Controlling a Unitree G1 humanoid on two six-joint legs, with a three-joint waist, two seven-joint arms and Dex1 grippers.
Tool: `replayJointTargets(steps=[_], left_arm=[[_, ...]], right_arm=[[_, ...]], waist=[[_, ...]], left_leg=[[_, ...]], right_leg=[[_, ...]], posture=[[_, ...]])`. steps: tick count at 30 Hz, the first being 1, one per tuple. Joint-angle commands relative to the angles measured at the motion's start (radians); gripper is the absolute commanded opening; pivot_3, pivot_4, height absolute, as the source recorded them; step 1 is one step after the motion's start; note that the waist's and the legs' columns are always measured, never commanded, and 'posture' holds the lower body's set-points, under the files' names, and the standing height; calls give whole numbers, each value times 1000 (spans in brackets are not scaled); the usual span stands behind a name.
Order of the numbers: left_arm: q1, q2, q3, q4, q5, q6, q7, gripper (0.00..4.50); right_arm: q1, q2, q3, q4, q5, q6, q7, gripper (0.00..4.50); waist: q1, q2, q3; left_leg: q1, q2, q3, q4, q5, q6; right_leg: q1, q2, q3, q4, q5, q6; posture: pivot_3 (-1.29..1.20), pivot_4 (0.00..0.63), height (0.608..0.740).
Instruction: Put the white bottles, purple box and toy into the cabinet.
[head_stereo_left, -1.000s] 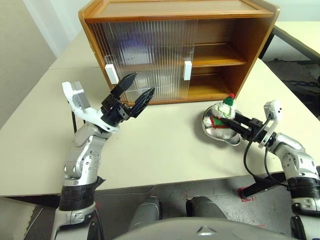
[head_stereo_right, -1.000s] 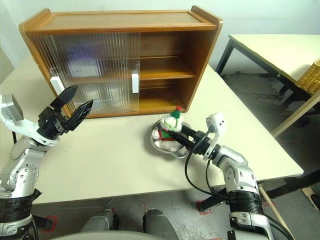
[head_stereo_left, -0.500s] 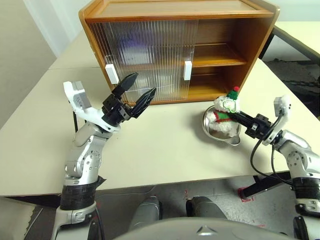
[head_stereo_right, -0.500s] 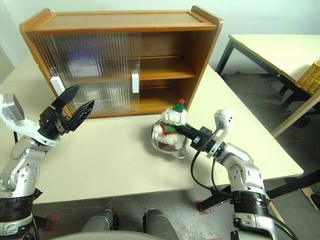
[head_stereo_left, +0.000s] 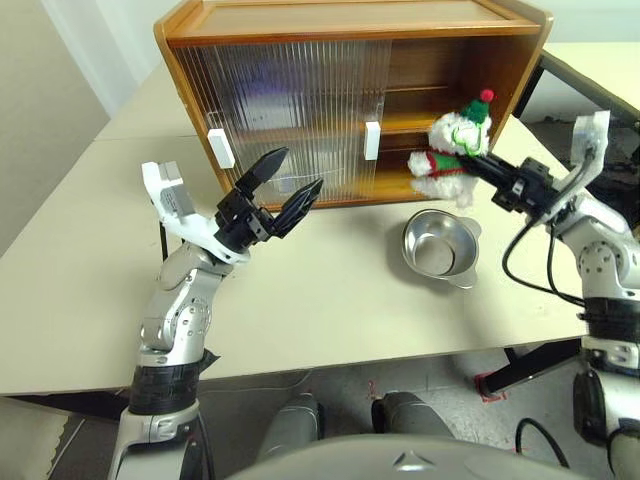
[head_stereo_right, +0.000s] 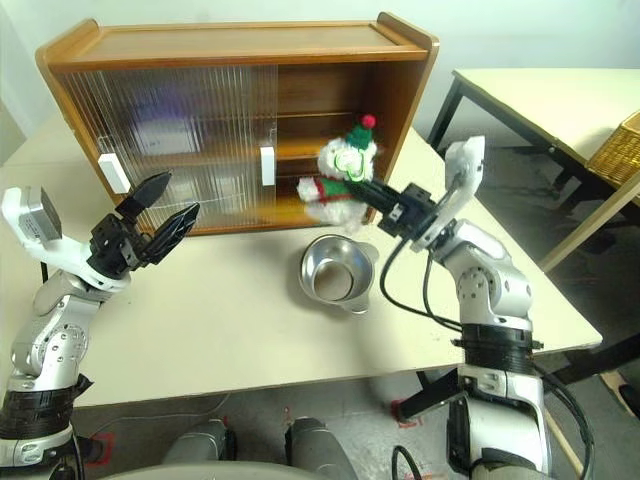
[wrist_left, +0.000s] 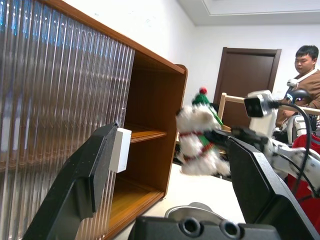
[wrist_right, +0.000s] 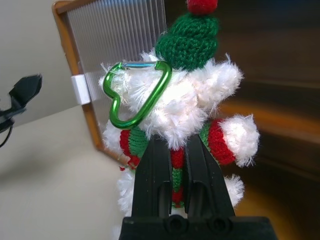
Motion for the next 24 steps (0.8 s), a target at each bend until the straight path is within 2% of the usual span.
replayJointTargets(steps=[1,13,24], left_arm=[[7,1,1,4,16,-6,1,4500],[50,21,28,-39,8,-8,24,4500],[54,14,15,-38,14,-11,29,4500]], right_arm=[[-51,18,26,83,-47,-43,-4,0],[-250,42,24,374,-170,-220,-38,0],[-375,41,7,511,-210,-296,-99,0]], waist=[[0,0,0],[9,1,1],[12,2,1]], left_leg=[[0,0,0,0,0,0],[-2,1,0,-1,1,3],[-2,1,0,-2,0,1]], right_leg=[[0,0,0,0,1,-2],[-3,0,0,0,1,-3],[-4,0,0,0,1,-4]], posture=[[-49,37,740],[-5,43,740],[-13,44,740]])
